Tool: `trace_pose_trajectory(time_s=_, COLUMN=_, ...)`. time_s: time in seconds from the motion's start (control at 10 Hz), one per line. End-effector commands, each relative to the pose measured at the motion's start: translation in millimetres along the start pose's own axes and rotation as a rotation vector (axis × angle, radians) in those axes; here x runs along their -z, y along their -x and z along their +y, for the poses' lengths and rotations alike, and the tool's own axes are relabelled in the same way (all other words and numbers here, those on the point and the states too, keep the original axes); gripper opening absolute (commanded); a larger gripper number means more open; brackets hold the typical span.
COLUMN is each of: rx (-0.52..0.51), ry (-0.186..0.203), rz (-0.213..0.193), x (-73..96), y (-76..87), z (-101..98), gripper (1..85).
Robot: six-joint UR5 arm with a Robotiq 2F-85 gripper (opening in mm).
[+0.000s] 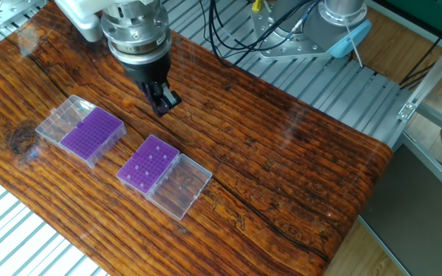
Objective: Transfer all small pipette tips from one holder to another
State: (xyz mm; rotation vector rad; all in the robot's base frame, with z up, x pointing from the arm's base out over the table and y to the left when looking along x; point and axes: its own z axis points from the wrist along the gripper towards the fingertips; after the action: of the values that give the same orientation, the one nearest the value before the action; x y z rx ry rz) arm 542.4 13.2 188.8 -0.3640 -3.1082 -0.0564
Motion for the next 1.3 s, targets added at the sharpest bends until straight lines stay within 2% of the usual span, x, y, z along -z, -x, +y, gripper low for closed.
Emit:
trace_pose_trajectory(time_s=0.0, rx=-0.017, ry=0.011, rz=0.003, x=1.6, y=-0.2, z=3.6, gripper=1.0)
trace_pose_trajectory(time_s=0.4, rx=-0.017, ry=0.011, rz=0.003, x=1.6, y=-0.1, z=3.9, gripper=1.0)
trace_pose_trajectory(time_s=0.8, rx=-0.014, ry=0.014, rz=-0.018, x=0.9, y=5.8, z=5.2, gripper=1.0)
trace_pose_trajectory(time_s=0.9, rx=-0.010, ry=0.019, rz=-0.025, x=0.3, y=7.5, z=5.9, gripper=4.0)
trace_pose_trajectory(time_s=1.0, rx=0.004, ry=0.019, rz=-0.019, x=0.1, y=5.7, z=5.6, gripper=11.0)
trace_pose_trajectory(time_s=1.1, rx=0.025, ry=-0.002, rz=0.017, x=0.0, y=-4.7, z=-1.5, gripper=17.7)
trace_pose_trajectory(time_s=1.2, rx=0.045, ry=0.004, rz=0.034, x=-0.9, y=-10.5, z=-2.8, gripper=26.3)
